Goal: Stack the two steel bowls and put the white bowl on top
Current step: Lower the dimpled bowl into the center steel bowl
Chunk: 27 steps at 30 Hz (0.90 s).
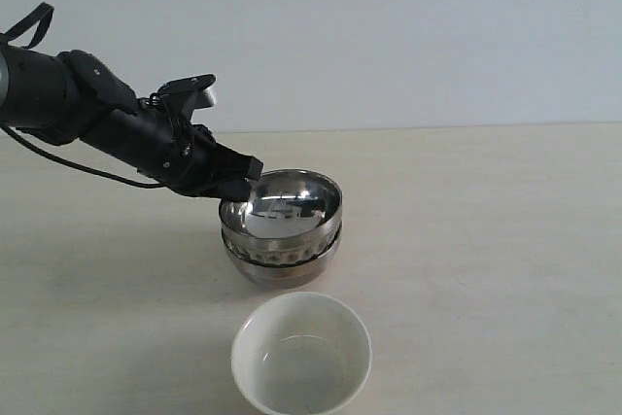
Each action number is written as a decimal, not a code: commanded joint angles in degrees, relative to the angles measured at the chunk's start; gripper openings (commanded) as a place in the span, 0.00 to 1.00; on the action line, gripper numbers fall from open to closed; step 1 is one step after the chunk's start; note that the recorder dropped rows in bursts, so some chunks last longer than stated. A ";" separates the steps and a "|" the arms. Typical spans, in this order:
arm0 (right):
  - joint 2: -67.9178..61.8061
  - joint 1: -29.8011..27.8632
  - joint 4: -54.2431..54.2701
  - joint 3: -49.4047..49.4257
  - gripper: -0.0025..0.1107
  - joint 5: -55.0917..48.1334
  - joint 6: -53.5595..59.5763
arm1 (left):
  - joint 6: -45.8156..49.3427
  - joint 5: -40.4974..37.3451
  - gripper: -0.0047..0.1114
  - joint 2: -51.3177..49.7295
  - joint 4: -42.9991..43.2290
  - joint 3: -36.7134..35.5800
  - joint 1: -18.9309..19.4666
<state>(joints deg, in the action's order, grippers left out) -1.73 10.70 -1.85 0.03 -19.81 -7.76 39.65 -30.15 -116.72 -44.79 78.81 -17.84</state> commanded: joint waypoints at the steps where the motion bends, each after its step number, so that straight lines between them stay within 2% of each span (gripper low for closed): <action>1: -0.14 -0.38 -0.26 -0.03 0.02 0.51 0.01 | 0.21 0.28 0.07 0.22 -0.89 -0.24 -0.21; 27: -0.14 -0.38 -0.26 -0.03 0.02 0.61 0.01 | 1.10 0.16 0.07 0.22 -0.89 -0.24 -0.21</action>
<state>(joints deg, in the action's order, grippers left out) -1.73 10.70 -1.85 0.03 -19.81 -7.76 40.18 -30.15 -116.72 -44.89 78.81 -17.84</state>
